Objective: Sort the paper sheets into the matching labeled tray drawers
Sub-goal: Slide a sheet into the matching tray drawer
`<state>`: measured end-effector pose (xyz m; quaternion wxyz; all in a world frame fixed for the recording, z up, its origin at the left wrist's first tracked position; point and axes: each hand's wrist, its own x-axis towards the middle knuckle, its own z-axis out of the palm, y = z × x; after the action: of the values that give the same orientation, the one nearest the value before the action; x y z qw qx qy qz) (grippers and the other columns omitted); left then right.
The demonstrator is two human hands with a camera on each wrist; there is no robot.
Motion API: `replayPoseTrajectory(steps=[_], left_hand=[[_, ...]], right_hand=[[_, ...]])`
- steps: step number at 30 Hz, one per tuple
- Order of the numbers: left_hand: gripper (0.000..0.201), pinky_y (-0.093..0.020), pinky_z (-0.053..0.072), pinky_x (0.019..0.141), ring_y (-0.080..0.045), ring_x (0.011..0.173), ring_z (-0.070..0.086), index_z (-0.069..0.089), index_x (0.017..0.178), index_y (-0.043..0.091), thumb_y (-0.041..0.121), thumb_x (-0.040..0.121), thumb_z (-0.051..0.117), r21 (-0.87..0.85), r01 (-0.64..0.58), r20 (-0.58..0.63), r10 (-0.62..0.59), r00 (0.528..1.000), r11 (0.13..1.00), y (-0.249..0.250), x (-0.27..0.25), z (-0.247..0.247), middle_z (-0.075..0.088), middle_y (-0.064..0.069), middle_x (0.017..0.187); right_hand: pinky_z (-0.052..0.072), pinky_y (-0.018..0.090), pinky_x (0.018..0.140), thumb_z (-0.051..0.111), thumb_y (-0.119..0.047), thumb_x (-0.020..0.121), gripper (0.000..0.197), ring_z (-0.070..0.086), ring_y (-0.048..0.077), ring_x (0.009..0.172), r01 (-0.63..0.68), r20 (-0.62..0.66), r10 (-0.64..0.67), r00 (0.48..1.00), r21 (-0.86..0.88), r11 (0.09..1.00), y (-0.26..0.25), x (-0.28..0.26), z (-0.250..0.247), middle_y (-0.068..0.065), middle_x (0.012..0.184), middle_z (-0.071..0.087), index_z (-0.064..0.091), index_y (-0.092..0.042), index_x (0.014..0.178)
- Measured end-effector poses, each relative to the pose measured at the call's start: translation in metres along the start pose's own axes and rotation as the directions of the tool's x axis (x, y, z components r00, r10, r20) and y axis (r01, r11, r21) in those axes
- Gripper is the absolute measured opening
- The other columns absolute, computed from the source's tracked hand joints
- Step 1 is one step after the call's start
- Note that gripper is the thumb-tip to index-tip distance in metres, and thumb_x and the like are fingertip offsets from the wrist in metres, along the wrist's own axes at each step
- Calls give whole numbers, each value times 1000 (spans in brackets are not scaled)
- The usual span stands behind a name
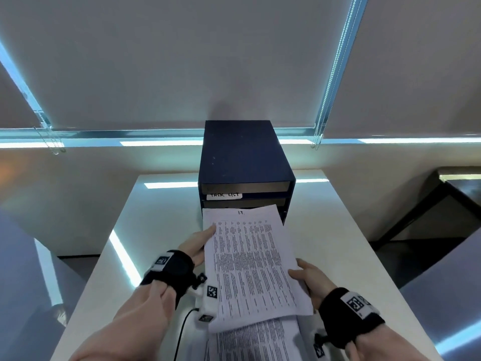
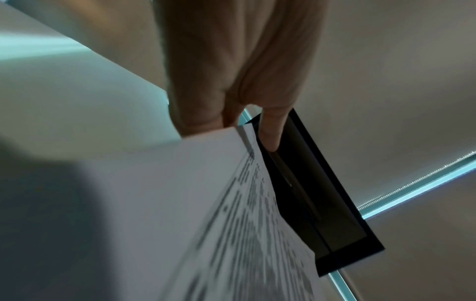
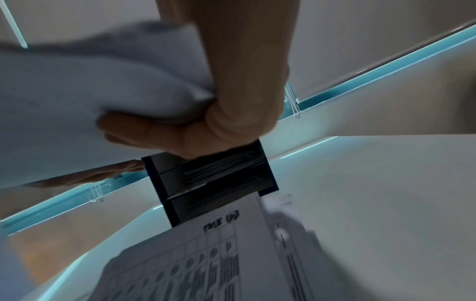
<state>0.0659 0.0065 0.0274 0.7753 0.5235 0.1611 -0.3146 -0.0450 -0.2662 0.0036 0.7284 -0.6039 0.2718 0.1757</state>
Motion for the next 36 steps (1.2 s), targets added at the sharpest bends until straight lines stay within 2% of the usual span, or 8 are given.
replayPoseTrajectory(steps=[6, 13, 16, 22, 28, 30, 33, 36], left_hand=[[37, -52, 45, 98, -35, 111, 62, 48, 132, 0, 17, 99, 47, 60, 37, 12, -38, 999, 998, -33, -12, -8, 64, -20, 121], [41, -47, 58, 72, -41, 96, 67, 43, 131, 8, 22, 95, 56, 102, 4, 47, -9, 999, 995, -44, -12, 12, 68, -23, 109], [33, -41, 58, 63, -33, 70, 69, 45, 129, 6, 21, 100, 45, 99, -85, -33, 89, 996, 991, -40, 8, 17, 71, -22, 96], [40, -42, 53, 77, -23, 64, 70, 39, 134, -2, 17, 99, 45, -94, -167, -214, 144, 966, 982, -24, 45, 17, 70, -19, 92], [29, -41, 47, 97, -25, 103, 58, 41, 122, -2, -10, 94, 38, -375, -244, -127, 211, 969, 895, 24, 77, 36, 52, -19, 116], [27, -45, 46, 96, -24, 100, 58, 39, 117, 2, -11, 94, 40, -284, -281, -136, 252, 958, 917, 33, 80, 41, 50, -15, 106], [19, -49, 50, 93, -28, 95, 65, 51, 112, 1, 8, 95, 53, 137, -259, -116, 275, 954, 956, 24, 71, 34, 66, -13, 101], [13, -46, 54, 77, -23, 73, 62, 62, 94, 13, 25, 90, 62, 546, -222, -45, 293, 955, 808, -12, 54, 15, 70, -11, 86]], right_hand=[[47, 52, 95, 41, 8, 95, 48, 60, 40, 108, 29, -39, -33, 999, -90, 996, -59, 55, 11, 23, 126, 59, 38, -5, 140], [51, 41, 74, 41, 4, 96, 38, 63, 33, 87, 91, -100, -97, 990, -64, 994, -98, 86, 4, 20, 106, 64, 45, -1, 133], [53, 41, 72, 44, -4, 98, 33, 65, 32, 88, 93, -27, -92, 995, 42, 995, -97, 90, 17, 16, 105, 66, 48, -8, 131], [44, 20, 36, 62, -8, 90, 20, 56, 12, 46, -6, 15, 6, 1000, 46, 999, -95, 86, 22, 8, 82, 66, 57, -6, 109], [58, 39, 79, 41, 18, 90, 22, 62, 25, 84, 51, -1, -62, 998, 581, 813, -115, 129, 54, 19, 85, 61, 53, 2, 83], [50, 44, 91, 37, 18, 90, 25, 57, 25, 91, 56, 12, -75, 997, 546, 836, -120, 134, 67, 16, 94, 57, 55, 1, 88], [56, 41, 85, 41, 7, 95, 16, 65, 28, 94, 69, 82, -116, 990, 438, 896, -112, 125, 69, 17, 99, 62, 53, -3, 92], [60, 35, 72, 43, -4, 98, 21, 69, 25, 82, 115, 82, -130, 988, 164, 980, -84, 102, 56, 15, 96, 69, 62, -7, 106]])
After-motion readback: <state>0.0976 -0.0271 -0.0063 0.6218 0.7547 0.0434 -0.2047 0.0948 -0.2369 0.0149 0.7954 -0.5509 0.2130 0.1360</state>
